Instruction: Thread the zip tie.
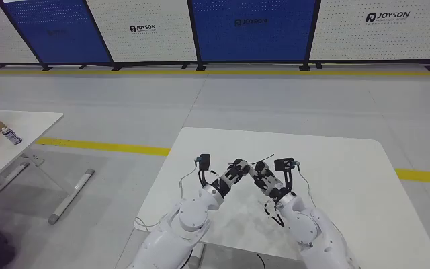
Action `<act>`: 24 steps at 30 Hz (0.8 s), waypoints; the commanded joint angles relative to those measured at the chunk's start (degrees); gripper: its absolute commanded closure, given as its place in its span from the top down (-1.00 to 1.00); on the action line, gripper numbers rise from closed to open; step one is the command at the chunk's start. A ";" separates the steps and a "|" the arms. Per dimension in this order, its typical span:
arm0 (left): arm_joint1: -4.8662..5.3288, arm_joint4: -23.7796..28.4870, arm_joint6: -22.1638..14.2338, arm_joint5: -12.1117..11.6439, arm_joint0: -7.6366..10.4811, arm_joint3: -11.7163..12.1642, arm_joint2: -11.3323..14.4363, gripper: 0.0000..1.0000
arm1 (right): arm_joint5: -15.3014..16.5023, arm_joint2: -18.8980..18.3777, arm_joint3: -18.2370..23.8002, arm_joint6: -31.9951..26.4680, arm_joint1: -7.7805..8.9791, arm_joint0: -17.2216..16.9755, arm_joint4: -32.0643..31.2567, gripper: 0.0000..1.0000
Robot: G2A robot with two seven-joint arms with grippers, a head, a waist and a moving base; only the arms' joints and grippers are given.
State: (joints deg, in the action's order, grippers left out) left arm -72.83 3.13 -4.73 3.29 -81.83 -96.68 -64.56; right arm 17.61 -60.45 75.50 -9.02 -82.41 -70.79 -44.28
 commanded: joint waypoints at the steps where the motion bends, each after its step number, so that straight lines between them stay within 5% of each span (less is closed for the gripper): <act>1: -0.01 -0.03 -0.05 0.02 0.04 0.09 0.07 -1.00 | -0.02 0.04 -0.03 0.06 0.01 0.04 0.03 -0.38; 9: -0.07 -0.03 -0.04 0.23 0.23 0.35 0.17 -1.00 | -0.11 0.10 -0.11 0.37 0.08 0.18 0.19 -0.60; 13: -0.08 -0.09 -0.12 0.36 0.30 0.41 0.20 -1.00 | 0.06 0.14 -0.19 0.63 0.12 0.23 0.17 -0.50; 24: -0.14 -0.35 0.00 0.67 0.58 0.78 0.33 -1.00 | -0.17 0.39 -0.16 0.89 0.18 0.41 0.07 -0.66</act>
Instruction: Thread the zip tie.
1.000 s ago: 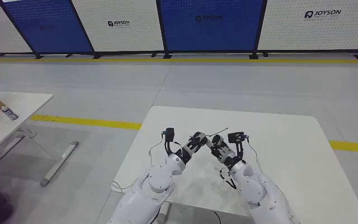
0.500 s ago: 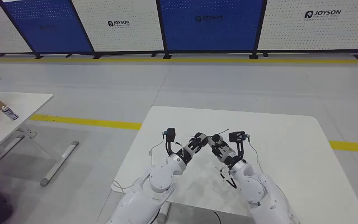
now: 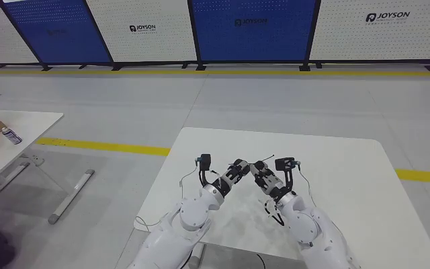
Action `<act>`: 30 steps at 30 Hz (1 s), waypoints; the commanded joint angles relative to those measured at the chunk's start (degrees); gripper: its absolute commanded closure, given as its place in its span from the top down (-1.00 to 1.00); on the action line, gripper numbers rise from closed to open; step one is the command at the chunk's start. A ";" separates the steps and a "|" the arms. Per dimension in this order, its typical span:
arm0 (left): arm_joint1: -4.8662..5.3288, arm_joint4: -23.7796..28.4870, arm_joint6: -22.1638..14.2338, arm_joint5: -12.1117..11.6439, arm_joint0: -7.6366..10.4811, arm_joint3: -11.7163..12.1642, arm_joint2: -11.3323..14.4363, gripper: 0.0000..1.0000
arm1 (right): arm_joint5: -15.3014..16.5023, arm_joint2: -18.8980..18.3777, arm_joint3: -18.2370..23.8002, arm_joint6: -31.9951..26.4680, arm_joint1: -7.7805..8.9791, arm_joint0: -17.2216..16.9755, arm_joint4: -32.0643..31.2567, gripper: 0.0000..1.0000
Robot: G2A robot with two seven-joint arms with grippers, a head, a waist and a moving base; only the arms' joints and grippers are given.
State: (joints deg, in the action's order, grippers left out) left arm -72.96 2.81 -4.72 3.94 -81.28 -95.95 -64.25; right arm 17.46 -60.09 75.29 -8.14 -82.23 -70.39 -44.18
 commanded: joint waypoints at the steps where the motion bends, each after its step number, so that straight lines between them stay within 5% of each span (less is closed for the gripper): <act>1: -0.01 -0.05 -0.02 0.03 0.05 0.08 0.03 -1.00 | -0.05 0.06 0.10 0.03 0.01 0.01 -0.06 -0.64; 8: -0.02 -0.32 0.01 0.04 0.00 0.09 0.04 -1.00 | -0.09 0.18 0.26 -0.04 0.06 0.09 -0.09 -0.72; 12: -0.03 -0.48 0.18 0.01 -0.05 0.07 0.07 -1.00 | 0.04 0.24 0.36 0.12 0.10 0.05 -0.13 -1.00; 30: -0.02 -0.60 0.39 -0.69 -0.78 -1.12 -0.10 -1.00 | -0.59 0.28 0.50 -0.14 0.35 -0.34 -0.60 -1.00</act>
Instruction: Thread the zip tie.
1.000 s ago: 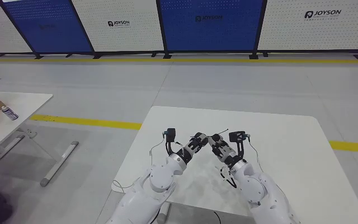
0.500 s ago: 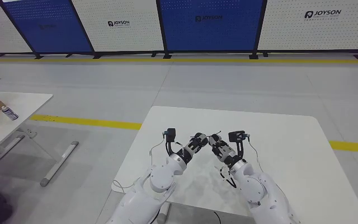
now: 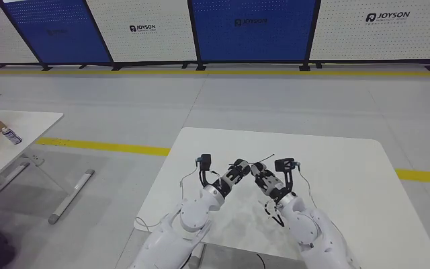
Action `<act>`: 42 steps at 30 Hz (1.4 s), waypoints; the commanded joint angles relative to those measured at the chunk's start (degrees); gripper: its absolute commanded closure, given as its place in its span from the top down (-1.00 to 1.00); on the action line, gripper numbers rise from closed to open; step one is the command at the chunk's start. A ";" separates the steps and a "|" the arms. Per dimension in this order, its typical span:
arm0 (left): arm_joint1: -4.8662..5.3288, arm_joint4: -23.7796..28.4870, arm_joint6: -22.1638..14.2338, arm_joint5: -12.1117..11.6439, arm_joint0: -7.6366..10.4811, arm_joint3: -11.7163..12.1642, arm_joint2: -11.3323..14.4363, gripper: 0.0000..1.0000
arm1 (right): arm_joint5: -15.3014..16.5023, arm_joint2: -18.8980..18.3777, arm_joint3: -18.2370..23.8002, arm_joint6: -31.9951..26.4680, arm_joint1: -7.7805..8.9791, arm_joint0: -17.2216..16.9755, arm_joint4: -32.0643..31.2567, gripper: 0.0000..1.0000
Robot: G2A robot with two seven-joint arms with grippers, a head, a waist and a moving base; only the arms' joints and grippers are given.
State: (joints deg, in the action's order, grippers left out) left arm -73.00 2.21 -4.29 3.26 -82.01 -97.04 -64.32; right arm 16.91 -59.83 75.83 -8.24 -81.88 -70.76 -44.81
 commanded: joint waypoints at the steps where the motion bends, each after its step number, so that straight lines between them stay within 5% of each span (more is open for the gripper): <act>1: 0.02 0.07 -0.08 -0.10 -0.15 -0.12 -0.11 -1.00 | -0.18 0.10 -0.16 -0.19 -0.02 0.08 0.09 -1.00; 7: 0.06 0.34 -0.19 -0.42 -0.41 -0.04 -0.43 -1.00 | -0.41 0.38 -0.58 -0.67 -0.05 0.24 0.48 -1.00; 9: 0.06 0.38 -0.12 -0.49 -0.44 0.12 -0.51 -1.00 | -0.29 0.46 -0.61 -0.77 -0.05 0.23 0.71 -0.54; 18: 0.01 0.30 -0.01 -0.45 -0.31 0.49 -0.41 -1.00 | 0.20 0.59 -0.29 -0.29 0.05 -0.17 0.62 -0.42; 35: -0.02 -0.46 -0.29 -0.27 -0.30 1.19 0.08 -1.00 | 0.90 0.46 -0.03 1.11 0.21 -0.40 0.80 -0.64; 42: -0.09 -0.85 -0.33 -0.17 -0.10 1.52 0.52 -1.00 | 0.88 0.47 0.04 1.21 0.25 -0.39 0.84 -1.00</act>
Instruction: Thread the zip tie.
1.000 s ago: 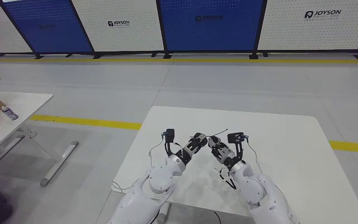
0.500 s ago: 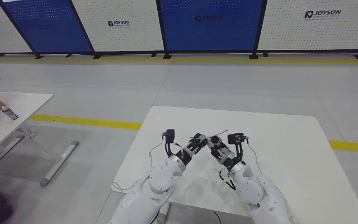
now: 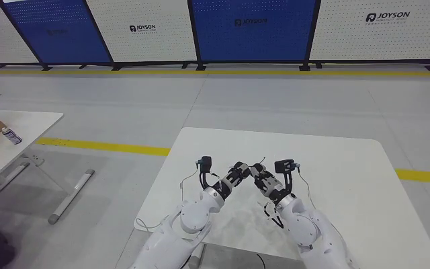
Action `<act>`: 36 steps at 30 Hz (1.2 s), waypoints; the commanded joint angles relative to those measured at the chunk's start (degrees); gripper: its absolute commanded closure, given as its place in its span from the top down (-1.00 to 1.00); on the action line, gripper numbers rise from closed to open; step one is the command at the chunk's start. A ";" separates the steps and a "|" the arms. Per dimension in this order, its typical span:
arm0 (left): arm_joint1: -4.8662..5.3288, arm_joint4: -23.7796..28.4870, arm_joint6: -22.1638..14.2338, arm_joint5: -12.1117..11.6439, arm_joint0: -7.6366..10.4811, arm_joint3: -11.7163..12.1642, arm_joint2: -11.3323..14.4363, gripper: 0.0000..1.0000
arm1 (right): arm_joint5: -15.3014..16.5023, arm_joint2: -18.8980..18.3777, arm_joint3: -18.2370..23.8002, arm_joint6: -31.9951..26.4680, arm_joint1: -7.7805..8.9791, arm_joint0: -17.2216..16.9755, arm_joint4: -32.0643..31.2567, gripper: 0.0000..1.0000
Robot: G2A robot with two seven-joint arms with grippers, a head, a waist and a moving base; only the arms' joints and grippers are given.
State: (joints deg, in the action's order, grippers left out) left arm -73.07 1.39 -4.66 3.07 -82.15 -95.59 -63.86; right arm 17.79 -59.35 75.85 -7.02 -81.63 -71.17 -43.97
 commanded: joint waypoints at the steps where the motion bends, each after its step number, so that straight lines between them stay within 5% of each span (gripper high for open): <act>1: -0.02 -0.06 0.06 0.04 0.09 0.13 0.09 -1.00 | 0.00 -0.03 0.02 0.02 0.02 0.02 0.00 -1.00; 36: 0.19 -0.11 -0.58 -4.19 -1.86 -4.08 -0.47 -1.00 | -1.11 1.24 -1.07 -2.64 0.09 1.18 -1.24 -1.00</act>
State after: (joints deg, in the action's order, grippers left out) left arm -72.90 1.32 -5.22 -1.04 -83.88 -99.45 -64.23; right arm 16.71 -58.12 74.78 -9.60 -81.55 -70.01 -45.24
